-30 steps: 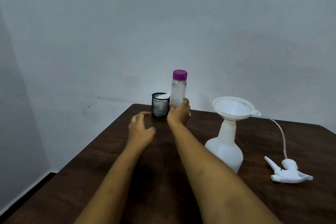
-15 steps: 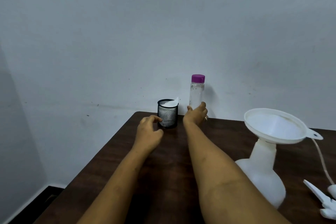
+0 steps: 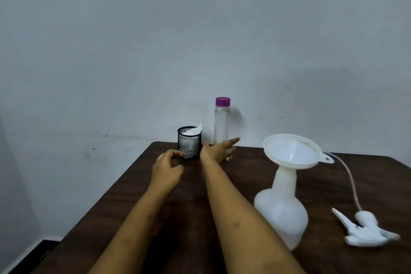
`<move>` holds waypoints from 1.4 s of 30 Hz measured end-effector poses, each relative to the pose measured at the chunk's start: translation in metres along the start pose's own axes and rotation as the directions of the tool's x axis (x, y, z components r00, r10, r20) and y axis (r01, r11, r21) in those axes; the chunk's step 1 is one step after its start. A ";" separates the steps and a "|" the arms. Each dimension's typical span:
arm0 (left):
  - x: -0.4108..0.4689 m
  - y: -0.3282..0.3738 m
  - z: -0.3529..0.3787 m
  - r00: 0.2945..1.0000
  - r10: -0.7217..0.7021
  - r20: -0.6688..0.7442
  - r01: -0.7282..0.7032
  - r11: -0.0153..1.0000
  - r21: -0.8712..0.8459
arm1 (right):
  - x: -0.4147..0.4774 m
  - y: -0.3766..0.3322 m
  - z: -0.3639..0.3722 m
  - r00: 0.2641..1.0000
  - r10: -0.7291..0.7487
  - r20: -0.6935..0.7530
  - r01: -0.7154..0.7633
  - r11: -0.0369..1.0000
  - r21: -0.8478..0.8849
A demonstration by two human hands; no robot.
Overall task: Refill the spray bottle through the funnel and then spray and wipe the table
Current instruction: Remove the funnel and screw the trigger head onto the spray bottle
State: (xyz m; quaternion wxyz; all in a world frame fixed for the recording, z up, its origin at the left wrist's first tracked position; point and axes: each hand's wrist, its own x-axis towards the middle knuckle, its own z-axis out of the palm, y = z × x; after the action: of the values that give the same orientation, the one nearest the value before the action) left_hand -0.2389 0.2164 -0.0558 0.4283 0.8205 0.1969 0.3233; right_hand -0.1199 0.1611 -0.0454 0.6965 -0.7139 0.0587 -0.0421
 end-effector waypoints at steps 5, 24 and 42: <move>-0.025 0.024 -0.005 0.996 -0.076 -0.050 0.067 0.983 -0.171 | -0.056 -0.054 -0.031 0.944 -0.142 0.298 0.150 0.989 -0.004; -0.129 0.120 0.067 0.926 0.091 0.366 0.048 0.934 -0.355 | -0.089 -0.145 -0.261 0.771 -0.078 0.633 0.634 0.198 -0.748; -0.120 0.130 0.065 0.961 0.130 0.243 -0.008 0.896 -0.445 | -0.078 -0.145 -0.277 0.735 -0.288 0.613 0.662 0.498 -0.560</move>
State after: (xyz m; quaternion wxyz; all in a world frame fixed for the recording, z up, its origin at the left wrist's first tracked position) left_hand -0.2734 0.0350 -0.0190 0.6131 0.7450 0.0299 0.2611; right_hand -0.2328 -0.0991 0.1086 0.2887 -0.9097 -0.2947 -0.0472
